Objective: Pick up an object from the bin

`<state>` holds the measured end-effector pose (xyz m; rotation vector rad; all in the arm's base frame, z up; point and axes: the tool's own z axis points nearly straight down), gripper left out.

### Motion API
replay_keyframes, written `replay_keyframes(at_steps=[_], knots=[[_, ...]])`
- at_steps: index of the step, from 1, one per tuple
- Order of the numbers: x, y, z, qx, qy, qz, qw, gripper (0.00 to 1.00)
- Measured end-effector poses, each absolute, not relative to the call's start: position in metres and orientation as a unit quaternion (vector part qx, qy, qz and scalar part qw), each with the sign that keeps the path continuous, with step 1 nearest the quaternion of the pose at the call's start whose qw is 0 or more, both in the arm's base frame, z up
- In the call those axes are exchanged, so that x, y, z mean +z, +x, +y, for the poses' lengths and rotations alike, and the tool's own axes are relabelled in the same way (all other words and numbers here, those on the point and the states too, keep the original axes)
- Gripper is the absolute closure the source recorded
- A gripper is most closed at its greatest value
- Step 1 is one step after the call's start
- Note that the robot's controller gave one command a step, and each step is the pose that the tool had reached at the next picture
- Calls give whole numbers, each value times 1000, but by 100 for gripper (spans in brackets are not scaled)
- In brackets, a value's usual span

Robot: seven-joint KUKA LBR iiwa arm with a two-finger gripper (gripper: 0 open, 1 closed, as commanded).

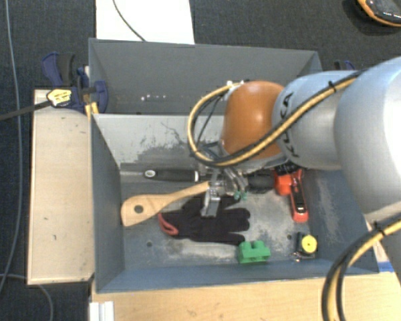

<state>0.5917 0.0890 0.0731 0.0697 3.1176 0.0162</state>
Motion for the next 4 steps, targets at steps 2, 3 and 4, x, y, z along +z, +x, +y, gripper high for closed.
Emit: replay_keyframes(at_steps=[2, 3, 4], knots=[[74, 584, 64, 2, -4, 1000, 5, 100], [83, 584, 64, 2, -4, 1000, 6, 100], [105, 583, 64, 2, -3, 1000, 5, 100]])
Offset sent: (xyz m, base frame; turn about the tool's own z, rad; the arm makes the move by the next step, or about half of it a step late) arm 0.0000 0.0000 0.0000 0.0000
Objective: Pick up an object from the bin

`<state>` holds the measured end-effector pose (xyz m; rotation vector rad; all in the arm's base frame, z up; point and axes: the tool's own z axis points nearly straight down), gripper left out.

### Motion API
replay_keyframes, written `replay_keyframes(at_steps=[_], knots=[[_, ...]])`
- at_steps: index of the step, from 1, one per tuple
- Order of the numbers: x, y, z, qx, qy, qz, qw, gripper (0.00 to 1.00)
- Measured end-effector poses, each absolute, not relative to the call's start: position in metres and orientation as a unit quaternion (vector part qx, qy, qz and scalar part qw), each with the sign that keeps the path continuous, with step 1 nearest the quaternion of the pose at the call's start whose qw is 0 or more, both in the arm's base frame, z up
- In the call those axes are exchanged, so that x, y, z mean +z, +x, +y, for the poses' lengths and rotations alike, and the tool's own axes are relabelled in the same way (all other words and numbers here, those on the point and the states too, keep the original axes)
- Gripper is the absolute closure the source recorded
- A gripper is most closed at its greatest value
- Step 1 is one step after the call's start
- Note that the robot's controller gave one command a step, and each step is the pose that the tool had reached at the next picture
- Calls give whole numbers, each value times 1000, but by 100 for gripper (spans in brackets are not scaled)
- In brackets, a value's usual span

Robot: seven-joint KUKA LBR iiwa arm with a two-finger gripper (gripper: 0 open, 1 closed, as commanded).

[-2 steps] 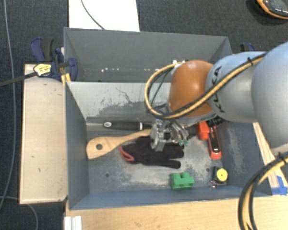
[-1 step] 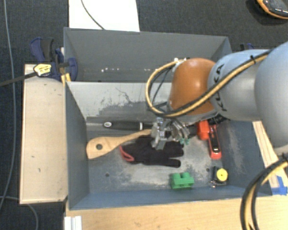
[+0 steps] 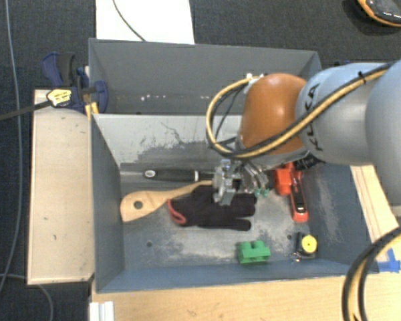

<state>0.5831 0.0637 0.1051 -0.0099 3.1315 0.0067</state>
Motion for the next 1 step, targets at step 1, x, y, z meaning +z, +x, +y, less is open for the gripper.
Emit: replay_keyframes(at_steps=[1], knots=[[135, 584, 64, 2, -2, 1000, 7, 100]])
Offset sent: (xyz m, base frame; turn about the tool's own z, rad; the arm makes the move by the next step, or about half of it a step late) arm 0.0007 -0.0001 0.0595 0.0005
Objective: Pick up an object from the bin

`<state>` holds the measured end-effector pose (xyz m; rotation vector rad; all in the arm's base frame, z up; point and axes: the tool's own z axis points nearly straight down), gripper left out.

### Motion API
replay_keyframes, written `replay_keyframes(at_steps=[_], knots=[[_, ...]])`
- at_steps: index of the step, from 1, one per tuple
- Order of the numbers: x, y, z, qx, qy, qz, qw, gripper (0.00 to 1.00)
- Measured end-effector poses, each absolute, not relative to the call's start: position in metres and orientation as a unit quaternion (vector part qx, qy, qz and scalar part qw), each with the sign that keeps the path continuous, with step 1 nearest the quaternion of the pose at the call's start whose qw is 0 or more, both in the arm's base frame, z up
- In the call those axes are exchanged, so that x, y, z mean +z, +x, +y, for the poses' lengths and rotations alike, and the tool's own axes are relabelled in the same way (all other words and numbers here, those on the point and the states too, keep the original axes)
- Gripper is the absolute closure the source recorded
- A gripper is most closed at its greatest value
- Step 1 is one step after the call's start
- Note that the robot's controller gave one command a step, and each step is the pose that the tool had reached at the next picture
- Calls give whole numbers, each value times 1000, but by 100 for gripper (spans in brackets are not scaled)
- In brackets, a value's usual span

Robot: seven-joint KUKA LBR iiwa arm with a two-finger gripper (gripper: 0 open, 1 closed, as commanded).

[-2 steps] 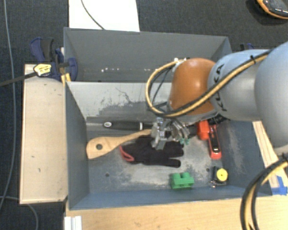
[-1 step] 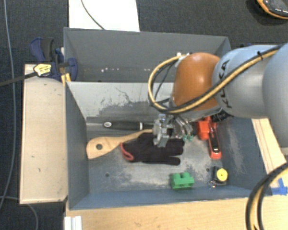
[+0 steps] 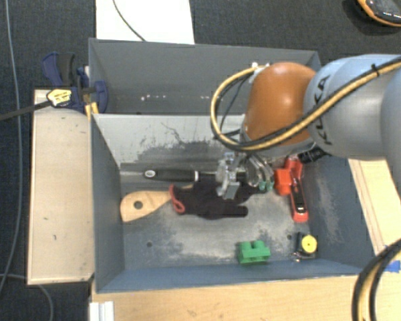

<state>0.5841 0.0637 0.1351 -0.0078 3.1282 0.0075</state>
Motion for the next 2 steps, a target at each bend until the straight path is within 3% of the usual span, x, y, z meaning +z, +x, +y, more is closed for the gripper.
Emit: replay_keyframes(at_steps=[2], knots=[[178, 585, 64, 3, -1, 1000, 9, 100]])
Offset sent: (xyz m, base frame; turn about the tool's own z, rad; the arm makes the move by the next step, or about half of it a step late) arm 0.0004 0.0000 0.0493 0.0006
